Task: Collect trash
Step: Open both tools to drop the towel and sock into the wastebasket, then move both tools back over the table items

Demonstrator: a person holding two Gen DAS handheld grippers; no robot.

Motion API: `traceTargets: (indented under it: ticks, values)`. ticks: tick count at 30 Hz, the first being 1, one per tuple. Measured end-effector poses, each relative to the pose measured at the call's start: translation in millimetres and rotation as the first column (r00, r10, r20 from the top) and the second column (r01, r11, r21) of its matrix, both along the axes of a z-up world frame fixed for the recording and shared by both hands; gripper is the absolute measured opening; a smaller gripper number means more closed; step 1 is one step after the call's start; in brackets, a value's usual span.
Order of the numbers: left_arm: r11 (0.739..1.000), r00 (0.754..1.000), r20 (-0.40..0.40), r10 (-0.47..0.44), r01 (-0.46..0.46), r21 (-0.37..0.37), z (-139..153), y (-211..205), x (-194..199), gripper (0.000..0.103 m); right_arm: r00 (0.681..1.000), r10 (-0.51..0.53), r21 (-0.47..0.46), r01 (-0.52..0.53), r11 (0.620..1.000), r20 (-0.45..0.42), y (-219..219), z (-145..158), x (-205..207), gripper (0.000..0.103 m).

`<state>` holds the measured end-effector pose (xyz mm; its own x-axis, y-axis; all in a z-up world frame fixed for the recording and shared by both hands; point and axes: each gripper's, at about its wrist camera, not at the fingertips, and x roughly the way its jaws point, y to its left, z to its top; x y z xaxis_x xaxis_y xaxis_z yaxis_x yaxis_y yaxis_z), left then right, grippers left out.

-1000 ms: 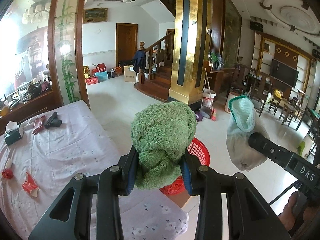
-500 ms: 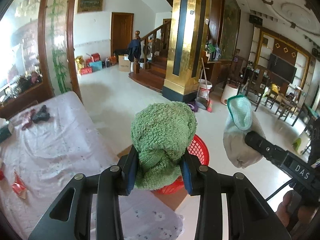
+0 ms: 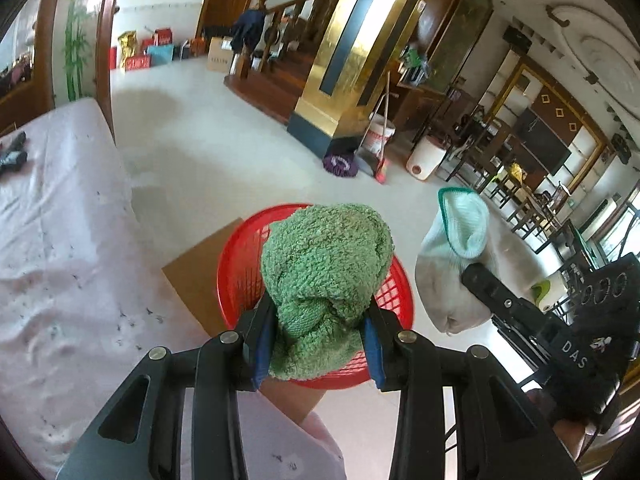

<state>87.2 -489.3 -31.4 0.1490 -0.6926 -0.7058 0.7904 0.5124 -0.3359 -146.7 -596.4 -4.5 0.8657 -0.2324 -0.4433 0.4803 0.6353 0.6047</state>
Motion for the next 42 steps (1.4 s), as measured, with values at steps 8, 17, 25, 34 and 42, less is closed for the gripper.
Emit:
traceTargets:
  ticks: [8,17,25,34,42]
  values:
    - [0.999,0.999,-0.039,-0.016,0.018,0.051,-23.1,-17.8,5.5,0.037,1.000,0.000,0.054,0.001,0.999,-0.031,-13.2,-20.7,16.7,0.017]
    - [0.996,0.998,-0.054,-0.010,0.015,0.083,-29.0,-21.9,6.9,0.047,0.998,0.005,0.102,0.001,0.995,-0.059,-23.8,-30.8,28.9,0.034]
    - [0.995,0.995,0.028,0.095,-0.095,0.004,15.7,51.8,10.3,0.062,1.000,0.024,0.072,-0.022,0.997,-0.020,-1.2,-6.1,20.5,0.047]
    - [0.941,0.926,0.166,0.338,-0.332,-0.063,71.7,188.8,8.9,0.071,0.972,0.233,-0.040,-0.231,0.972,0.039,87.5,43.6,49.6,0.072]
    - [0.846,0.825,0.191,0.532,-0.522,-0.103,88.8,319.5,20.4,0.075,0.905,0.425,-0.093,-0.423,0.901,0.012,173.2,53.2,106.0,0.079]
